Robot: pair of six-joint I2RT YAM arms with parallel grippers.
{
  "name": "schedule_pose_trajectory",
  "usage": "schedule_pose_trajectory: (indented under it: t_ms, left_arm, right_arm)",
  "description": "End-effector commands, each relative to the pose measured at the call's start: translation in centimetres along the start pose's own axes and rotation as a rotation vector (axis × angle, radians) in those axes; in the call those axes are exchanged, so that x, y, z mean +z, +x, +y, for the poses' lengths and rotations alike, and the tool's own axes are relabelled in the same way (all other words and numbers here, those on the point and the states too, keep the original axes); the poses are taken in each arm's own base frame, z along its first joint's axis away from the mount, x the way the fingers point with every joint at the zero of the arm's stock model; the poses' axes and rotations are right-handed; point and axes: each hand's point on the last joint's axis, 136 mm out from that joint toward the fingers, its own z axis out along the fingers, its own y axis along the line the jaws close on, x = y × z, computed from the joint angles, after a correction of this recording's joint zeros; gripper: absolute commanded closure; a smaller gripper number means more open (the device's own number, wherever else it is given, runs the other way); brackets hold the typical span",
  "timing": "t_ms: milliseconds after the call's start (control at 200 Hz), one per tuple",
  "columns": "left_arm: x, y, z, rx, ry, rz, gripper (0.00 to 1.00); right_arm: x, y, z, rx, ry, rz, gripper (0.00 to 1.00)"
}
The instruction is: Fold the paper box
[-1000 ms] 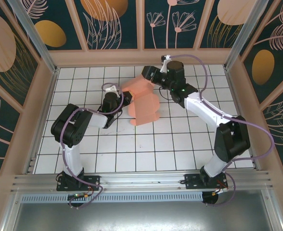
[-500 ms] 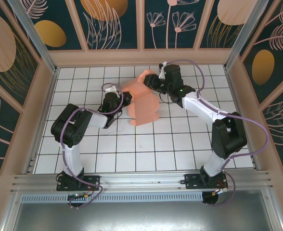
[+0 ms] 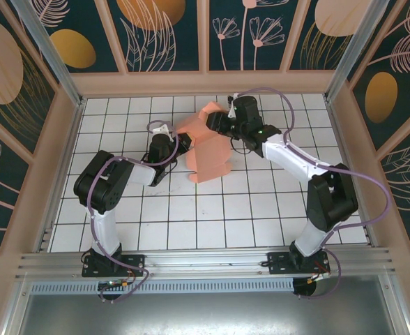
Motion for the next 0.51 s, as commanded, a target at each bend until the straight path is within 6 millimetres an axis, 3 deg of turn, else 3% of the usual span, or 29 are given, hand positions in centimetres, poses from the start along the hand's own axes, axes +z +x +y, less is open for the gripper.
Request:
schedule_pose_trajectory:
  t_ms: [0, 265, 500]
  left_arm:
    - [0.3, -0.3, 0.1, 0.003, -0.013, -0.017, 1.00]
    - [0.6, 0.0, 1.3, 0.008, -0.063, -0.012, 1.00]
    - [0.6, 0.0, 1.4, 0.017, -0.066, -0.011, 1.00]
  right_arm:
    - [-2.6, -1.8, 3.8, -0.082, -0.053, -0.072, 0.50]
    - [-3.0, -2.0, 7.6, -0.179, -0.034, -0.109, 0.47]
    - [-2.6, -3.0, 7.1, -0.195, 0.074, -0.141, 0.47]
